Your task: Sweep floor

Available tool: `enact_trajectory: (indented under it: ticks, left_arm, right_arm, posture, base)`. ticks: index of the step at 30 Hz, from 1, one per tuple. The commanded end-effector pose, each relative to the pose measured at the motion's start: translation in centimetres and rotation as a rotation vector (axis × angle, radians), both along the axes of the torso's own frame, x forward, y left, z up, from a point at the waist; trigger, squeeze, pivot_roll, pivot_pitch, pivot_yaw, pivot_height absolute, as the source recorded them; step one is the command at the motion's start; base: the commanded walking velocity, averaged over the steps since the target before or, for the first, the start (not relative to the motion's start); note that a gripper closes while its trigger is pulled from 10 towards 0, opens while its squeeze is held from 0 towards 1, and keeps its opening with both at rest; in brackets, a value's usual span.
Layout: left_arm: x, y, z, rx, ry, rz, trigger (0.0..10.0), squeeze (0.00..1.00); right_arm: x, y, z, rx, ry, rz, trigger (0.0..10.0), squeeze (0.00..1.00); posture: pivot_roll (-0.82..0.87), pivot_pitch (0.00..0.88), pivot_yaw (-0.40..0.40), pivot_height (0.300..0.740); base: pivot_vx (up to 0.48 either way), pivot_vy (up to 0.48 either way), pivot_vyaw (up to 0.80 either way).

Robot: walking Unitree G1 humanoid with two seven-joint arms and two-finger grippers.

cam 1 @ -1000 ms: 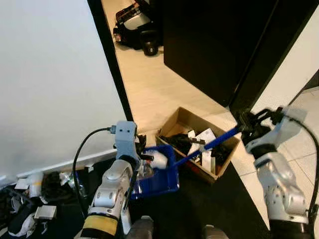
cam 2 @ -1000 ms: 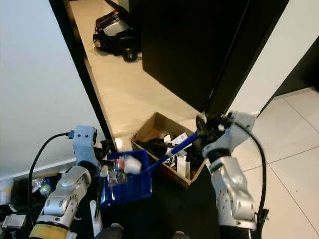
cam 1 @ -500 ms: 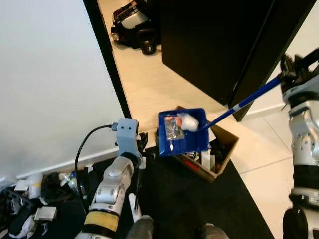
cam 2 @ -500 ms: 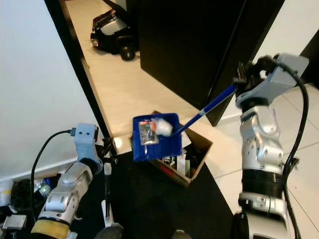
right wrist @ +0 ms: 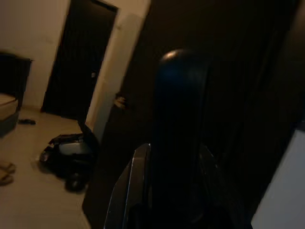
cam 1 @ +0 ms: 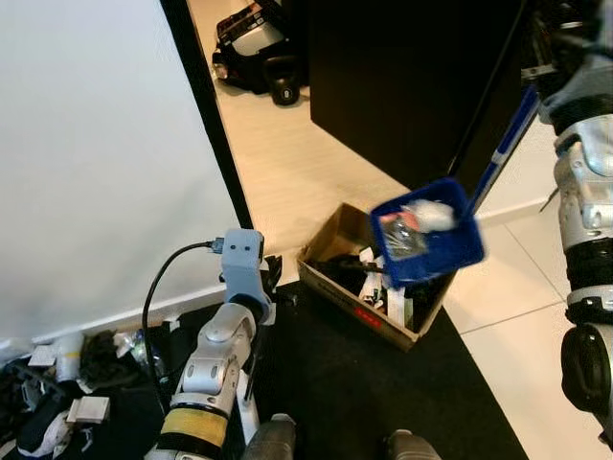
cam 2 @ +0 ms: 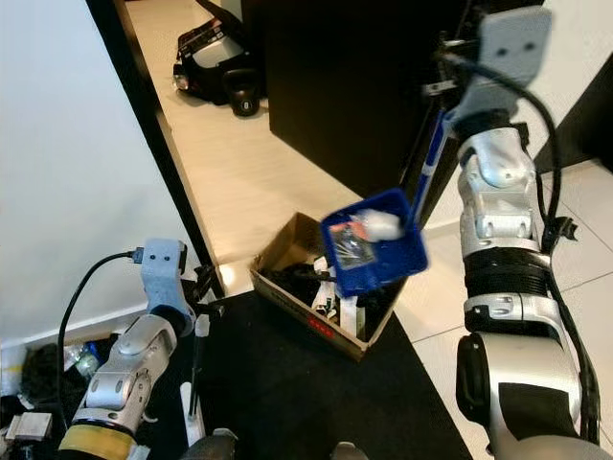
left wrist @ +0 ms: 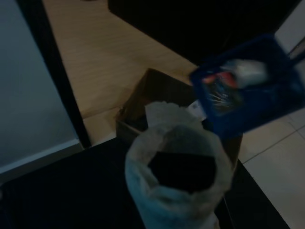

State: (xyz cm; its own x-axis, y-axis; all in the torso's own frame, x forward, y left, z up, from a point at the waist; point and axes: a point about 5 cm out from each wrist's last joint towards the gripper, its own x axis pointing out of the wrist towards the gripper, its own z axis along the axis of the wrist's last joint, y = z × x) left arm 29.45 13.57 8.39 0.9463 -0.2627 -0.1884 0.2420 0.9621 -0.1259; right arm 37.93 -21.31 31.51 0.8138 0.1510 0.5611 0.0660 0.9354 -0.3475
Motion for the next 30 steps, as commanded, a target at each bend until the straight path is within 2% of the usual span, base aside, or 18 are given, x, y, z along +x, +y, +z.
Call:
enact_trajectory:
  ticks: [1,5,8,9,13,14,24,29,30]
  left_arm:
    - [-0.2,0.4,0.2,0.017,-0.020,0.012,10.0,0.00]
    - [-0.3,0.4,0.2,0.014,-0.023,0.019,10.0,0.00]
    - [-0.3,0.4,0.1,0.013,-0.024,0.022,10.0,0.00]
    - [-0.3,0.4,0.1,0.011,-0.025,0.024,10.0,0.00]
    - [-0.4,0.3,0.1,0.009,-0.026,0.026,10.0,0.00]
    - [-0.4,0.2,0.1,0.005,-0.027,0.028,10.0,0.00]
    - [-0.7,0.2,-0.1,-0.002,-0.024,0.034,10.0,0.00]
    - [-0.7,0.1,-0.1,-0.002,-0.022,0.032,10.0,0.00]
    - [-0.7,0.1,-0.1,-0.002,-0.022,0.032,10.0,0.00]
  right_arm:
    - [-0.3,0.8,1.6,-0.073,-0.087,0.017,10.0,0.00]
    - [0.0,2.6,1.8,-0.191,-0.117,0.050,10.0,0.00]
    - [0.1,3.1,1.9,-0.218,-0.130,0.059,10.0,0.00]
    - [0.2,3.8,2.2,-0.273,-0.165,0.064,10.0,0.00]
    - [0.1,4.6,2.5,-0.321,-0.210,0.058,10.0,0.00]
    - [-0.1,5.3,2.8,-0.372,-0.276,0.042,10.0,0.00]
    - [-0.6,6.3,2.9,-0.388,-0.381,0.027,10.0,0.00]
    - [-0.4,5.9,2.5,-0.346,-0.366,0.025,10.0,0.00]
    - [-0.3,5.4,2.4,-0.319,-0.351,0.011,10.0,0.00]
  posture:
    - [0.12,0.037,0.008,0.740]
    - [0.12,0.027,-0.004,0.740]
    - [0.13,0.025,-0.006,0.740]
    - [0.13,0.024,-0.010,0.740]
    - [0.13,0.025,-0.013,0.740]
    - [0.13,0.027,-0.018,0.740]
    - [0.13,0.039,-0.021,0.740]
    - [0.13,0.044,-0.020,0.740]
    - [0.13,0.047,-0.021,0.740]
  base:
    - [0.000,0.000,0.00]
    - [0.000,0.000,0.00]
    - [0.000,0.000,0.00]
    - [0.000,0.000,0.00]
    - [0.000,0.000,0.00]
    - [0.000,0.000,0.00]
    - [0.000,0.000,0.00]
    - [0.000,0.000,0.00]
    - [0.000,0.000,0.00]
